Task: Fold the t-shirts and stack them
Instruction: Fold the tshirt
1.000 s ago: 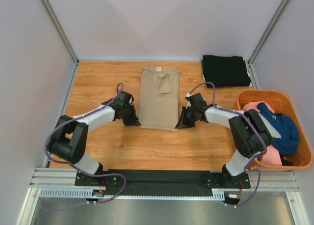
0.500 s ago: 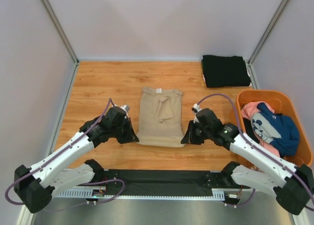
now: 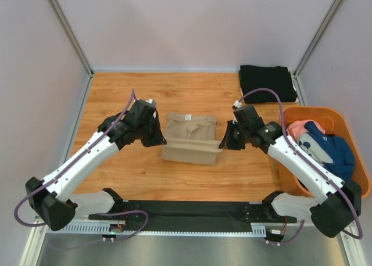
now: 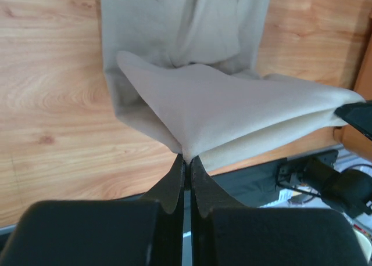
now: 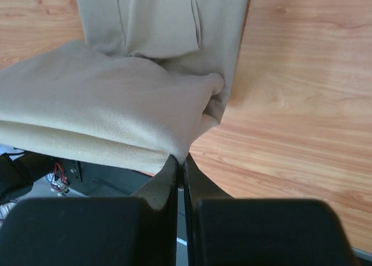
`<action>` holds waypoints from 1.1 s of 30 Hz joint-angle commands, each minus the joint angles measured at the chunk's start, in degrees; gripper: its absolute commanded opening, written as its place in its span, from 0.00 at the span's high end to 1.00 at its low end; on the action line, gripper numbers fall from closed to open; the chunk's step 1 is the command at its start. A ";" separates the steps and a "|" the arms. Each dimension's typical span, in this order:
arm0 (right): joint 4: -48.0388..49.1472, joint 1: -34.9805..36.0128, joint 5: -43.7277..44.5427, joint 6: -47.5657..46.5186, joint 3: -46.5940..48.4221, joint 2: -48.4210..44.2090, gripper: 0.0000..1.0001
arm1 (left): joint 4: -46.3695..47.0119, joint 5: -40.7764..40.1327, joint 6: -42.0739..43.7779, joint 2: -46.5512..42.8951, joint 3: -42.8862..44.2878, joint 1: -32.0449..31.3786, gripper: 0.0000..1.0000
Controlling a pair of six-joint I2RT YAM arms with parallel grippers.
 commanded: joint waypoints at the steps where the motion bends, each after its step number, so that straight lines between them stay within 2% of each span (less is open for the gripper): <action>1: -3.34 -3.78 0.73 -5.17 4.09 3.97 1.00 | -1.35 -1.54 4.34 4.46 3.83 3.14 1.00; 9: -0.44 -8.97 -2.53 -9.74 10.42 15.48 1.00 | 0.59 2.85 8.82 16.84 13.49 10.26 1.00; 14: 0.88 -12.05 -4.64 -11.94 17.80 23.57 1.00 | 1.29 6.97 12.16 25.98 21.14 15.10 1.00; 22: 1.06 -16.01 -6.57 -14.05 33.88 44.66 1.00 | 1.03 14.26 13.48 51.29 39.84 19.93 1.00; 23: 0.79 -16.27 -7.44 -14.22 37.02 46.51 1.00 | 1.03 14.89 13.66 53.49 41.52 20.37 0.96; 24: 0.79 -16.71 -7.98 -14.31 38.27 49.92 0.96 | 0.68 14.98 13.49 57.43 43.19 20.64 0.88; 25: 0.79 -16.97 -8.50 -14.31 39.68 51.60 0.67 | 0.42 15.50 13.49 59.38 44.95 20.90 0.78; 26: 0.27 -17.15 -8.60 -14.66 41.08 52.93 0.50 | 0.33 17.33 13.66 60.97 48.28 21.34 0.56; 28: 0.00 -17.94 -8.16 -14.84 44.69 55.75 0.16 | -2.03 18.93 13.83 65.45 54.86 22.04 0.46; 31: -0.70 -19.43 -7.98 -15.28 46.37 55.85 0.10 | -3.98 17.28 14.63 65.30 57.97 22.05 0.31; 33: 0.78 -20.22 -8.07 -15.63 44.19 53.05 0.10 | -4.51 15.87 15.33 62.05 57.28 22.13 0.29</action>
